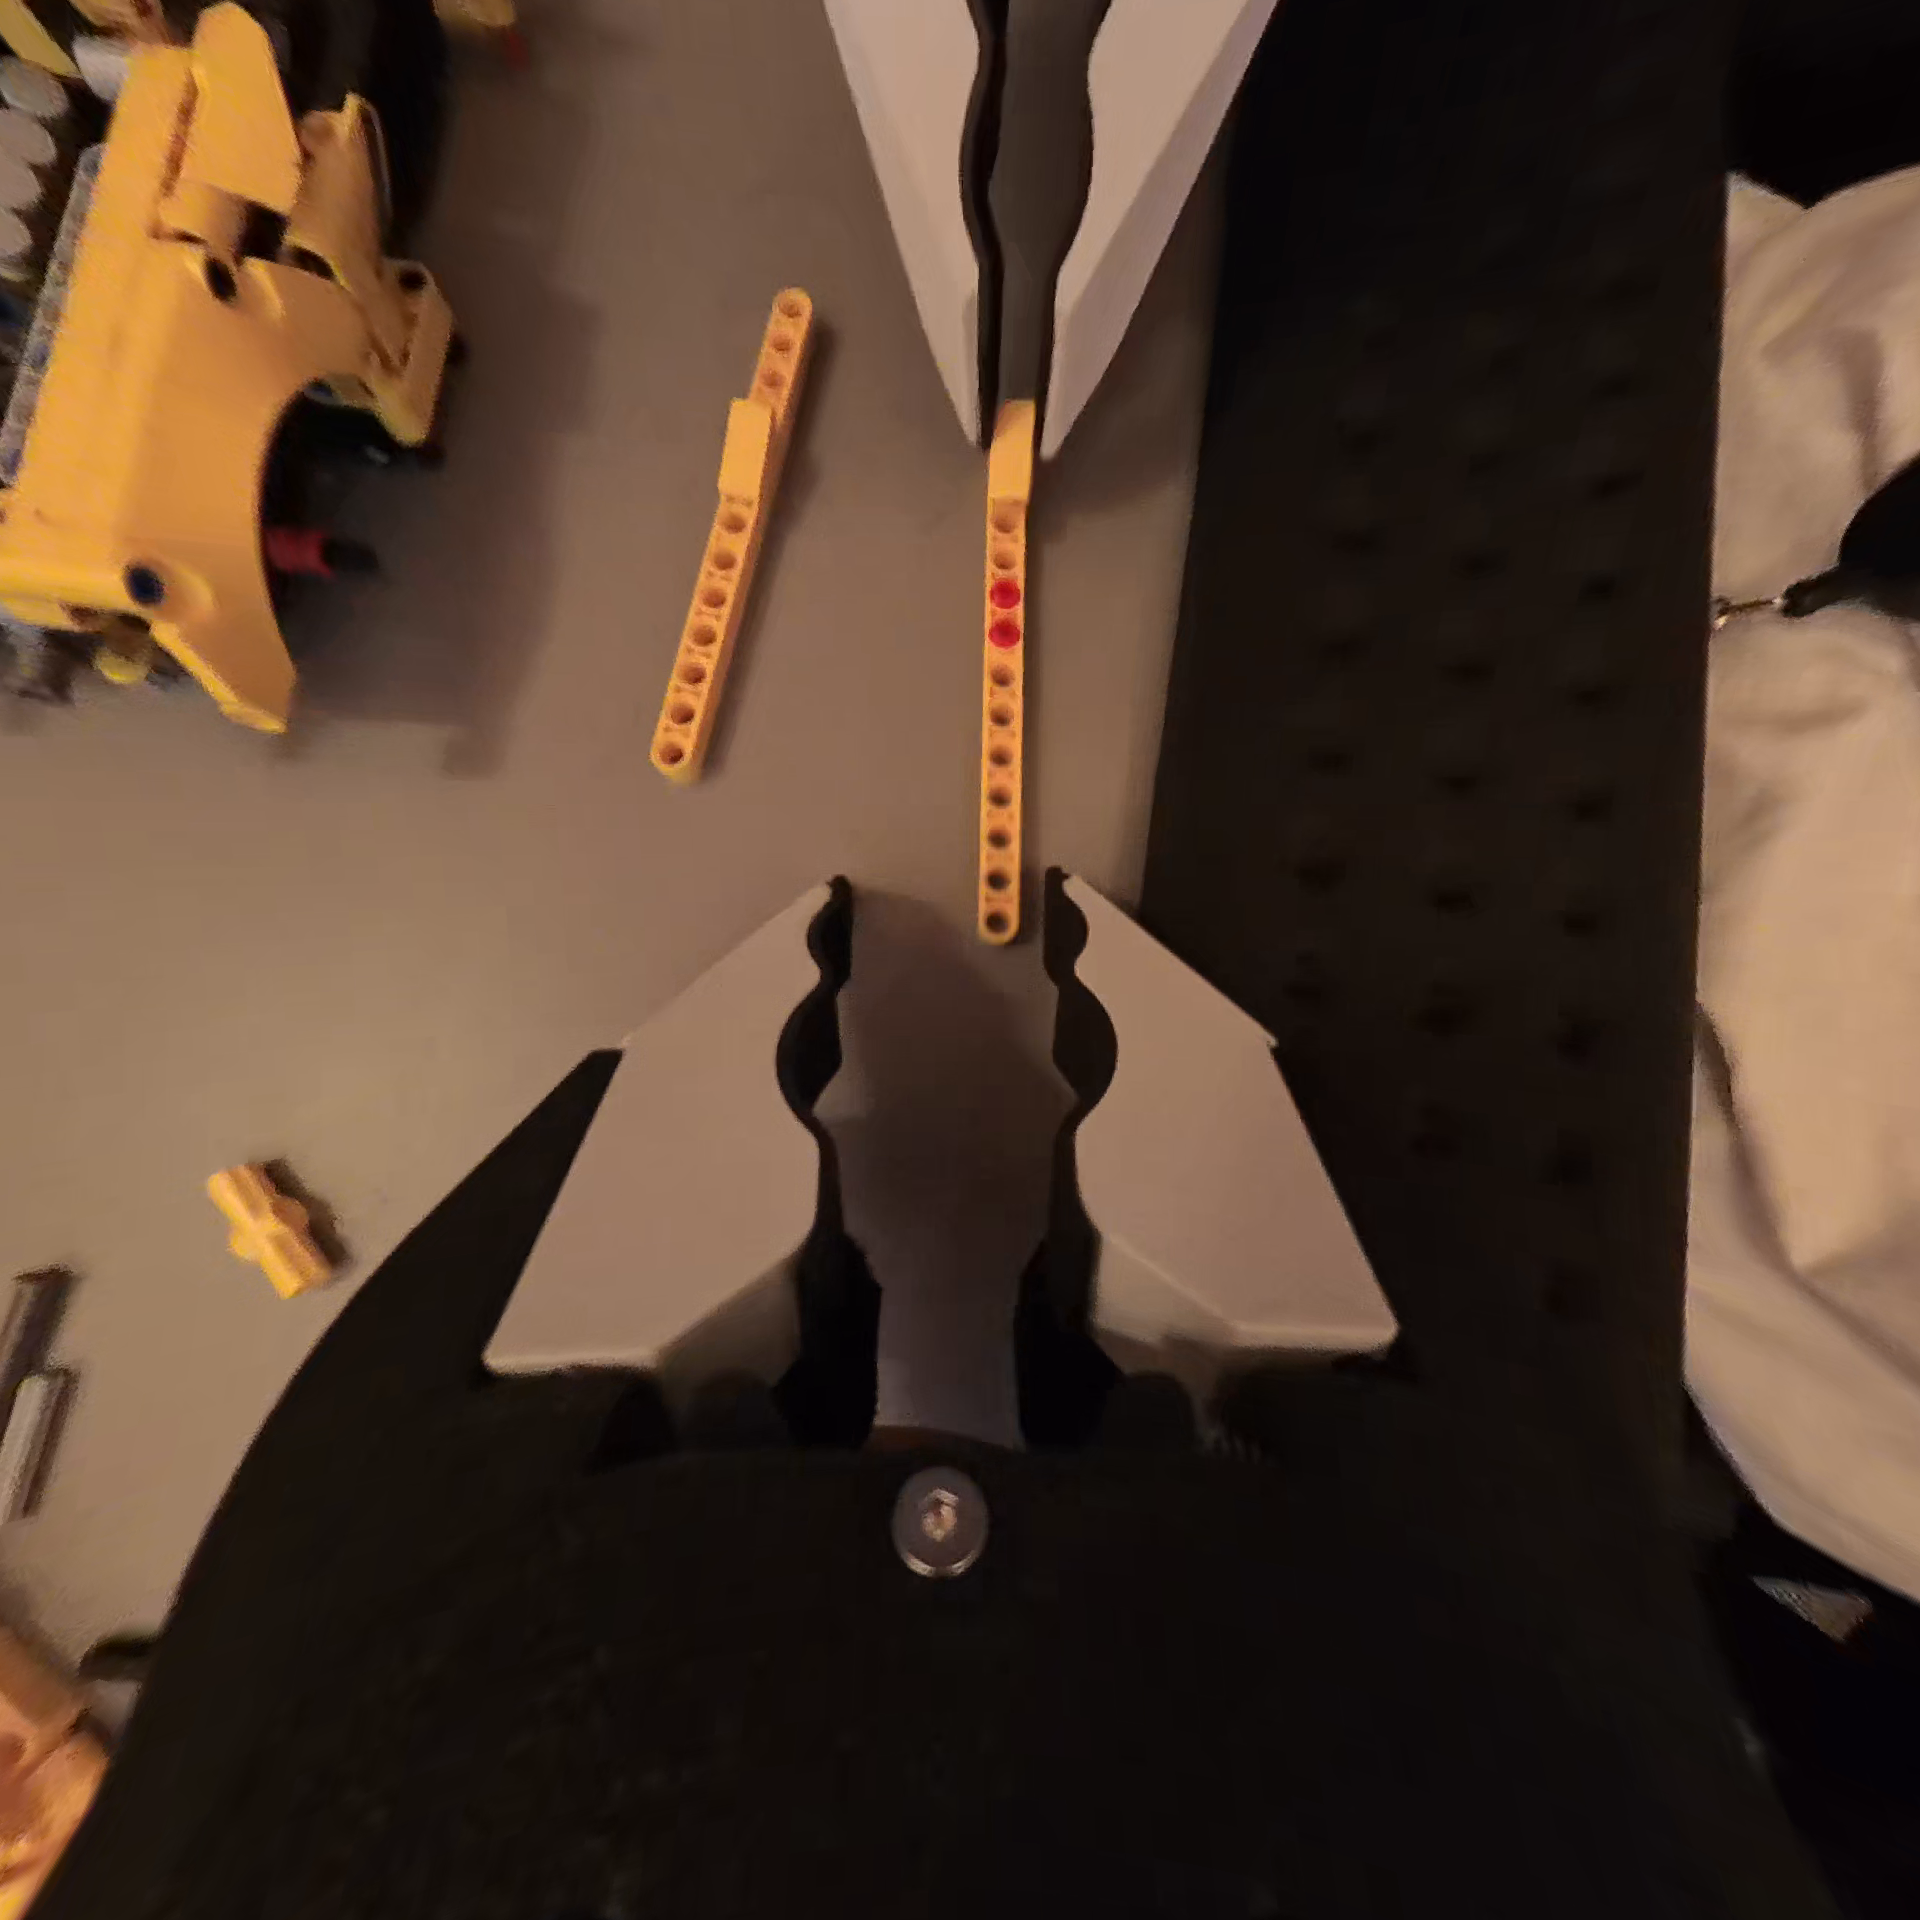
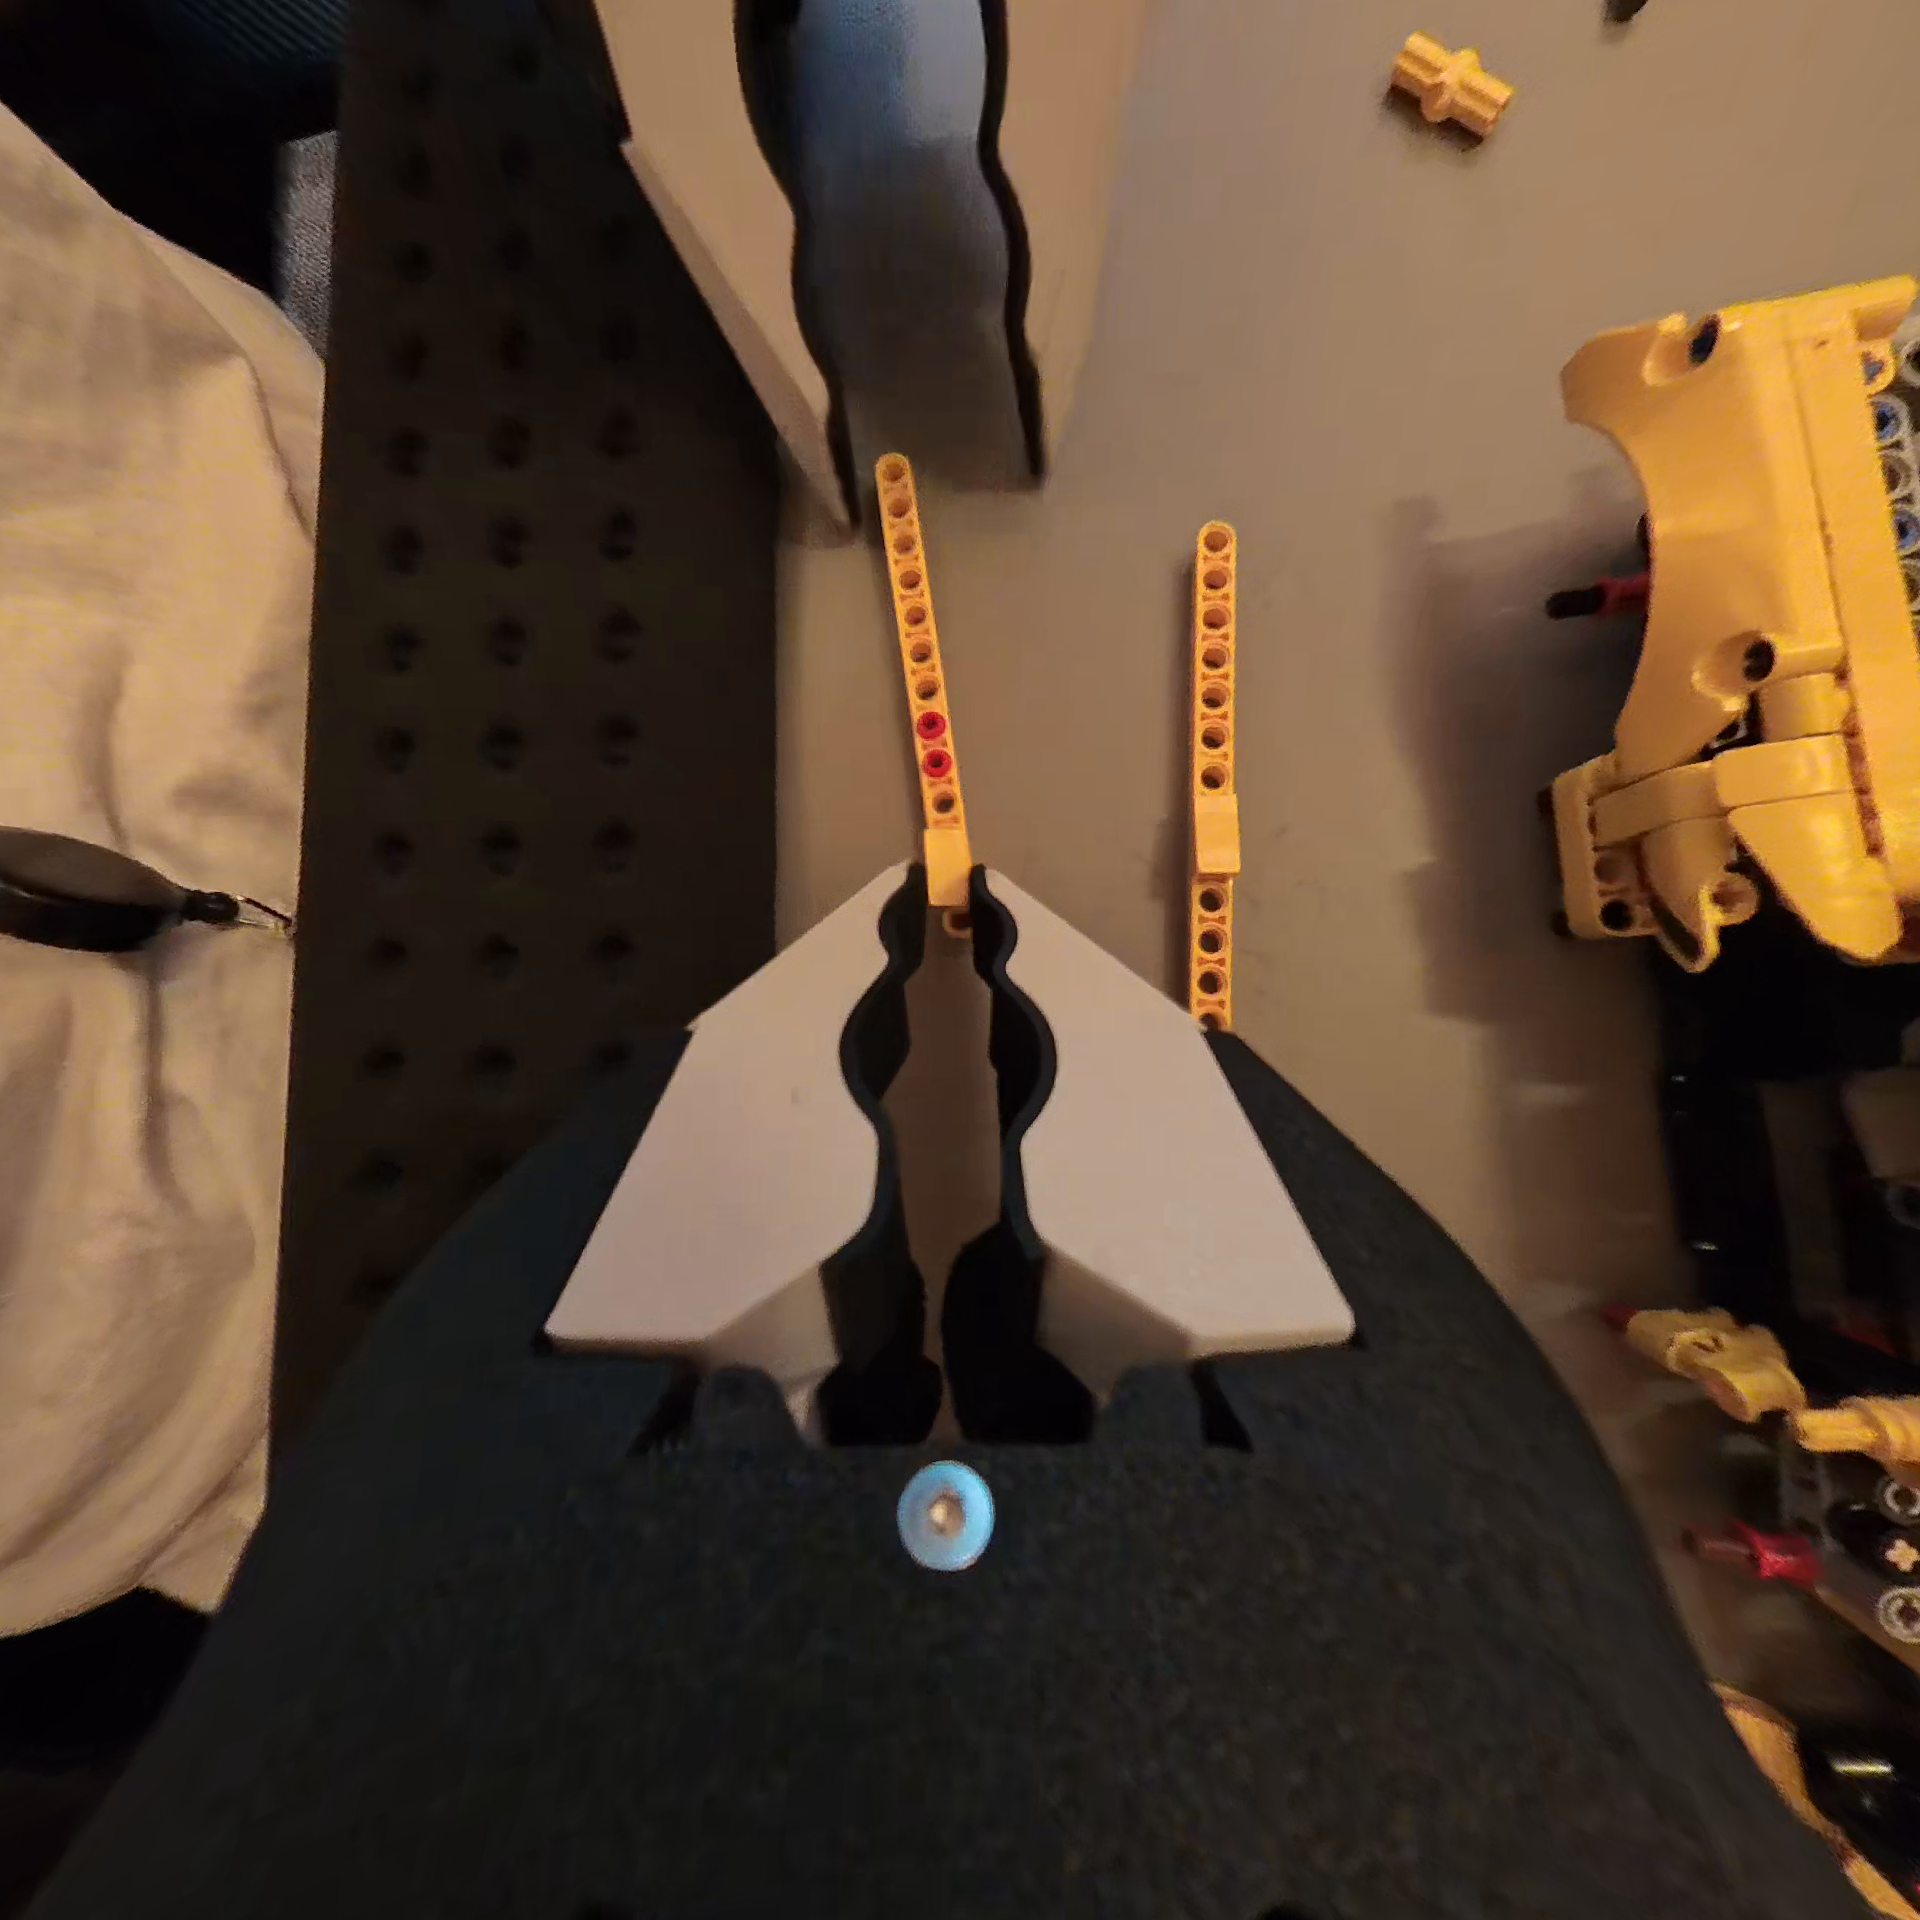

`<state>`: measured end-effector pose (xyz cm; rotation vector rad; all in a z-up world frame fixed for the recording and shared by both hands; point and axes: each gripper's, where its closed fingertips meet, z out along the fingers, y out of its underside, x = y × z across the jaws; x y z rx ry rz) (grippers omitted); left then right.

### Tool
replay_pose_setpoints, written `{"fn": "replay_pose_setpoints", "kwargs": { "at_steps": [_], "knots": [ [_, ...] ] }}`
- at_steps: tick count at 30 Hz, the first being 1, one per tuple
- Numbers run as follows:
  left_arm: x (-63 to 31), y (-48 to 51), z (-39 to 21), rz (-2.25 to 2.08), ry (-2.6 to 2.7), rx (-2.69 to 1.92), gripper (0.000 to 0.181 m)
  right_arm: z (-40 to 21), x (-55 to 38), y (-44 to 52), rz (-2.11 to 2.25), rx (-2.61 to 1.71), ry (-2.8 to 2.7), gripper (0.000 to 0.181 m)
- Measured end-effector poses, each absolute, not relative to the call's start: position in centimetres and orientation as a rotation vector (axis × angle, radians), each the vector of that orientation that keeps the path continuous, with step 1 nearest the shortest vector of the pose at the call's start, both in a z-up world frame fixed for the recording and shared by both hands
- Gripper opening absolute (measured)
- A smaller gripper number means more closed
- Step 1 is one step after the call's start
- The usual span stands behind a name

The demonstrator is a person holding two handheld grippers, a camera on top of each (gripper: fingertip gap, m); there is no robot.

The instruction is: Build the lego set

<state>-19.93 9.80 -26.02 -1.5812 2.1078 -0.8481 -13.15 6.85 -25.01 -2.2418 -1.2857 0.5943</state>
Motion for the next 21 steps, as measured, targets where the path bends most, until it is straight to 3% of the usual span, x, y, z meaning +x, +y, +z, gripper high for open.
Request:
{"fn": "replay_pose_setpoints", "kwargs": {
  "at_steps": [3, 7, 13, 21],
  "knots": [
    [-19.4, 9.5, -26.2, -0.825, 2.123, -1.545, 0.033, -25.6, -12.8, 6.9, 0.563, -2.261, -1.297, 0.007],
    [-19.8, 8.6, -26.2, -0.823, 2.183, -1.5, 0.007, -25.7, -12.9, 7.0, 0.57, -2.261, -1.283, 0.007],
    [-19.2, 9.2, -25.4, -0.805, 2.159, -1.508, 0.007, -25.5, -13.3, 7.0, 0.589, -2.236, -1.255, 0.006],
    [-17.5, 8.3, -19.8, -1.227, 1.914, -1.47, 0.007, -24.5, -14.0, 7.1, 0.714, -2.139, -1.15, 0.006]
  ]
}}
